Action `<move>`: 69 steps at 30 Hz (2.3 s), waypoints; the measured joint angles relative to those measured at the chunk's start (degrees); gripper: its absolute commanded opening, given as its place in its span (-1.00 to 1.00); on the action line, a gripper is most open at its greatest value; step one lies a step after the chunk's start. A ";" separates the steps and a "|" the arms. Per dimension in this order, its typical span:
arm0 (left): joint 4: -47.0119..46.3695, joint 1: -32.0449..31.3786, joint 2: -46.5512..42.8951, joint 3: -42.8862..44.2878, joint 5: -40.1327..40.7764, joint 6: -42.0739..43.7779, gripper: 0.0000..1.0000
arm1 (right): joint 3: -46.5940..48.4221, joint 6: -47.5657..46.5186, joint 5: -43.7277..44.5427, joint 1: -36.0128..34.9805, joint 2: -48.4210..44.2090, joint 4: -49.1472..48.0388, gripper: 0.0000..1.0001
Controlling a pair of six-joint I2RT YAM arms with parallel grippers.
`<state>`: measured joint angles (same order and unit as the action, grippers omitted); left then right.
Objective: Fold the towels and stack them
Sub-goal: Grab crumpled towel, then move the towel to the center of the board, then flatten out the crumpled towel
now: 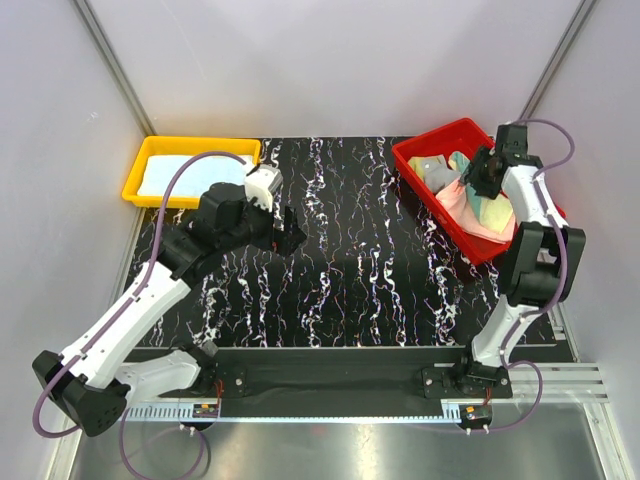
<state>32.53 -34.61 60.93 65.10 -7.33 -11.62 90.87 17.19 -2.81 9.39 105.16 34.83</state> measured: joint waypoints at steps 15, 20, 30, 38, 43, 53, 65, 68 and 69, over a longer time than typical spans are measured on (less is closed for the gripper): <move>-0.04 0.02 1.81 -0.02 0.02 -0.07 0.98 | 11.37 -1.51 1.25 -0.02 12.33 5.31 -0.91; 0.02 1.09 2.27 0.00 -1.05 -0.81 0.98 | 26.71 -0.42 5.22 -0.09 8.22 16.11 -0.89; -3.54 8.76 4.33 -0.85 -8.76 -7.82 0.98 | 32.61 4.02 -4.00 -10.99 -14.32 17.90 -0.78; -2.78 8.81 3.67 -1.84 -7.21 -8.83 0.97 | -20.55 15.61 -15.13 -29.83 -36.13 -3.17 -0.64; -2.75 8.81 -0.31 -8.04 -4.68 -10.99 0.95 | -40.04 19.43 -13.57 -37.35 -26.84 -4.76 -0.25; -5.99 8.81 7.54 -19.98 -6.47 -17.03 0.71 | -29.59 16.22 -2.80 -38.42 -24.09 0.26 -0.01; -13.40 5.22 33.75 -8.44 -10.03 -20.04 0.58 | -27.76 11.69 11.10 -37.00 -13.09 0.74 -0.16; -15.69 4.07 39.45 -4.39 -10.38 -20.26 0.42 | -29.00 11.74 9.46 -34.01 -12.90 -0.74 -0.21; -16.26 3.76 41.13 -3.48 -10.64 -20.44 0.37 | -28.89 11.80 8.09 -32.06 -12.39 -1.53 -0.22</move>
<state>16.27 -30.85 102.06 61.63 -17.98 -32.05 61.98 28.99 5.28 -22.68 92.77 33.30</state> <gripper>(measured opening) 0.729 0.401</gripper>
